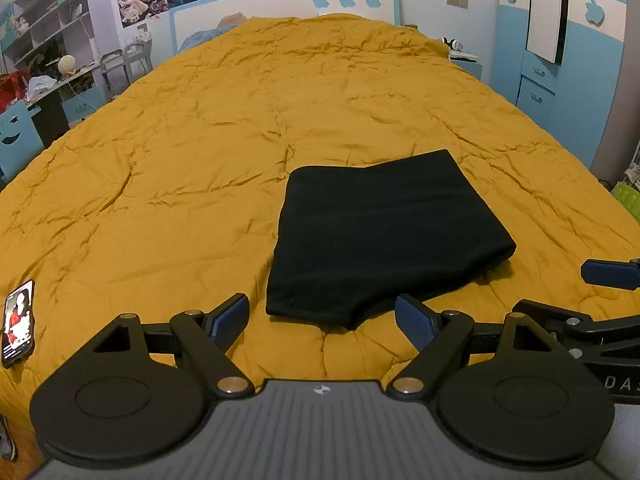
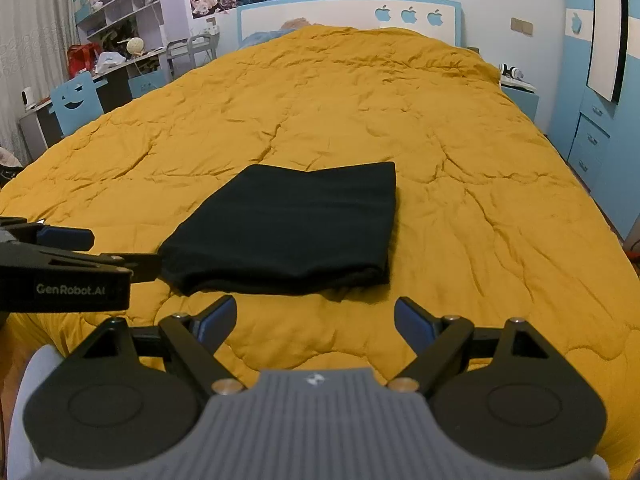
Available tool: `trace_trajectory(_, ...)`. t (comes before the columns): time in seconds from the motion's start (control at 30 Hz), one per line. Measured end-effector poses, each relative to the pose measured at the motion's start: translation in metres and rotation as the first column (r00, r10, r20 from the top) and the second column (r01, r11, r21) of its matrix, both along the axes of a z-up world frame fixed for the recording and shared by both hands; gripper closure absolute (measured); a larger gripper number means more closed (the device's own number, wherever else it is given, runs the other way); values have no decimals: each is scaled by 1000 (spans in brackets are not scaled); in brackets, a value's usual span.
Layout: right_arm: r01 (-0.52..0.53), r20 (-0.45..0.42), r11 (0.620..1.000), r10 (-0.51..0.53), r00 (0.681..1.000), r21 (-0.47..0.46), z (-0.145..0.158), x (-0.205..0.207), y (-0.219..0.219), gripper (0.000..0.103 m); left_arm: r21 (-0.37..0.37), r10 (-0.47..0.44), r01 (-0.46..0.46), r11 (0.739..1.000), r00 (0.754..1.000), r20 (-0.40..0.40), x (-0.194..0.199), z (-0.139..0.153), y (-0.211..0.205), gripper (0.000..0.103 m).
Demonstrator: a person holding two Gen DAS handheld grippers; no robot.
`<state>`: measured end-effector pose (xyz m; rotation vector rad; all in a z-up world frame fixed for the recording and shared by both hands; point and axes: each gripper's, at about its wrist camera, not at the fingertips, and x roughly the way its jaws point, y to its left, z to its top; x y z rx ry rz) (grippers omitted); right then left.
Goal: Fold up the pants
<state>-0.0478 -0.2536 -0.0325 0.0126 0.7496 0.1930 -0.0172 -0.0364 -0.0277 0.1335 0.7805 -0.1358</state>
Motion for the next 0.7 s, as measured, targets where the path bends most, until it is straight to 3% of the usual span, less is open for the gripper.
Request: trace_trajectory(0.7, -4, -14, 1000, 4, 1000, -8, -2, 1, 4, 21, 3, 1, -1, 1000, 1000, 4, -1, -1, -3, 6)
